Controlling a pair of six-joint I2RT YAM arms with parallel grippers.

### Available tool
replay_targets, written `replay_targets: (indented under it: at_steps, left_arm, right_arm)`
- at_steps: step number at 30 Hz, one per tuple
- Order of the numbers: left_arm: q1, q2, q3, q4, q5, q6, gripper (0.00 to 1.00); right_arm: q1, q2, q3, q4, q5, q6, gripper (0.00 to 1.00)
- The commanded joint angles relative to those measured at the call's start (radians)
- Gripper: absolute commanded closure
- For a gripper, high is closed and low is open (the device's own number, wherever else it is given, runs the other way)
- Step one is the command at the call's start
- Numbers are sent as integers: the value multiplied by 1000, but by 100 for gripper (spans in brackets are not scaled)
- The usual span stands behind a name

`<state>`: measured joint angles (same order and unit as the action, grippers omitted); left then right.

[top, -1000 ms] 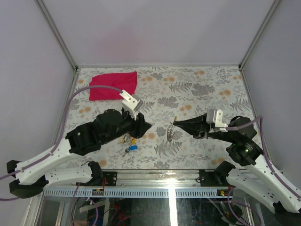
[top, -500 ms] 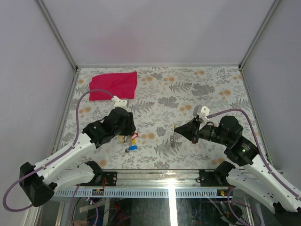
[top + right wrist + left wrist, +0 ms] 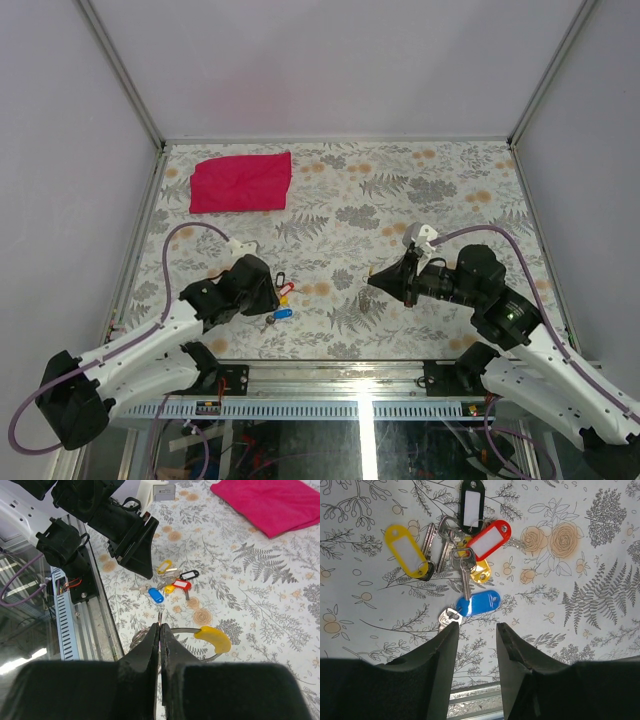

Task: Put the keys on the keyring

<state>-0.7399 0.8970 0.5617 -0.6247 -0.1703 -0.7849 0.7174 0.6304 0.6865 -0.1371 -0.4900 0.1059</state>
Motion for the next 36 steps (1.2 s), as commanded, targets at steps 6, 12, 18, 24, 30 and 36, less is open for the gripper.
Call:
replay_targets:
  at_steps: [6,12,18,24,30,36]
  left_arm:
    - [-8,52,-94,133,-31,-56,65]
    - [-6,26,-130,137,-57,-73,65]
    - [-7,85,-142,210,0,-34,65]
    - [-6,126,-150,235,9,-28,66]
    - [-7,145,-147,241,16,-23,70]
    - [-6,145,-147,241,22,-21,80]
  right_arm:
    - [5,2,-6,91,-29,39,100]
    - [5,-3,-28,130,-40,68,100]
    - [5,3,-33,140,-50,74,100]
    - [5,3,-31,143,-62,72,100]
    - [5,6,-35,144,-68,73,100]
    - [5,15,-36,152,-75,75,100]
